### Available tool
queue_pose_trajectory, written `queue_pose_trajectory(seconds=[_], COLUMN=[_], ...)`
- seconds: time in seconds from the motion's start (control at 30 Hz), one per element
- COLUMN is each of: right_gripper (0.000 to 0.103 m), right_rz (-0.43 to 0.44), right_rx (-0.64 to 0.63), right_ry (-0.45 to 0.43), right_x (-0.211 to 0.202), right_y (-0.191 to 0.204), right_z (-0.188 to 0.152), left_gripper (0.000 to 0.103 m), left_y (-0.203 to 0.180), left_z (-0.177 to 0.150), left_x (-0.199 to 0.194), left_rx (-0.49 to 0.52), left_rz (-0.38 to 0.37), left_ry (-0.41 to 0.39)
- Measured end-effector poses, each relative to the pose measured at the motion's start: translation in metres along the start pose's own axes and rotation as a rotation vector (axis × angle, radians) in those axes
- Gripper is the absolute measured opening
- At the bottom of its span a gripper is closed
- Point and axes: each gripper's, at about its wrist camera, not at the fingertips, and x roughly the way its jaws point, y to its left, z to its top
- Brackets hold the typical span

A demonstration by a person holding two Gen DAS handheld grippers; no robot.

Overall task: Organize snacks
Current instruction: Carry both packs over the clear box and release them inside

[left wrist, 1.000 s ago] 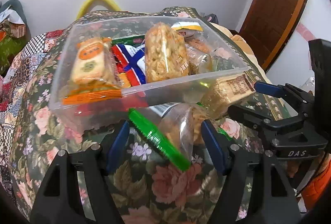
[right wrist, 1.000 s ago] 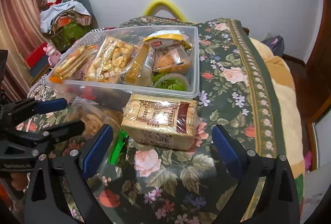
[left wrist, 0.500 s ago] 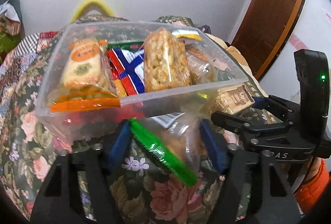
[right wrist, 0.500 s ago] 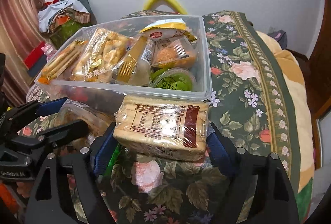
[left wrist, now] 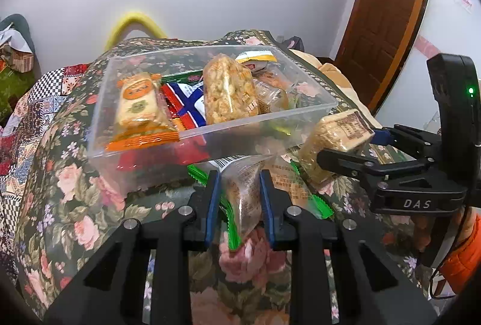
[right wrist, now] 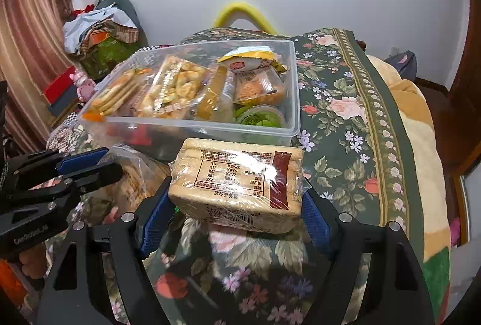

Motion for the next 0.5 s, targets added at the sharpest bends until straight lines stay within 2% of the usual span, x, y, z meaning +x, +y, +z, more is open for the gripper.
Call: queue_pose_trajectory(seconds=[0.23, 0.5], right_gripper=[0.076, 0.076], right_rz=[0.007, 0.005], right_rx=[-0.011, -0.023], right_ry=[-0.024, -0.088], right_x=[-0.019, -0.039], right_y=[0.007, 0.014], right_z=[-0.003, 0.011], left_gripper=[0.024, 0.024], left_y=[0.013, 0.015], left_z=[-0.007, 0.010], left_x=[-0.037, -0.078], left_rx=[-0.032, -0.049], left_rz=[0.039, 0.060], left_ry=[-0.029, -0.123])
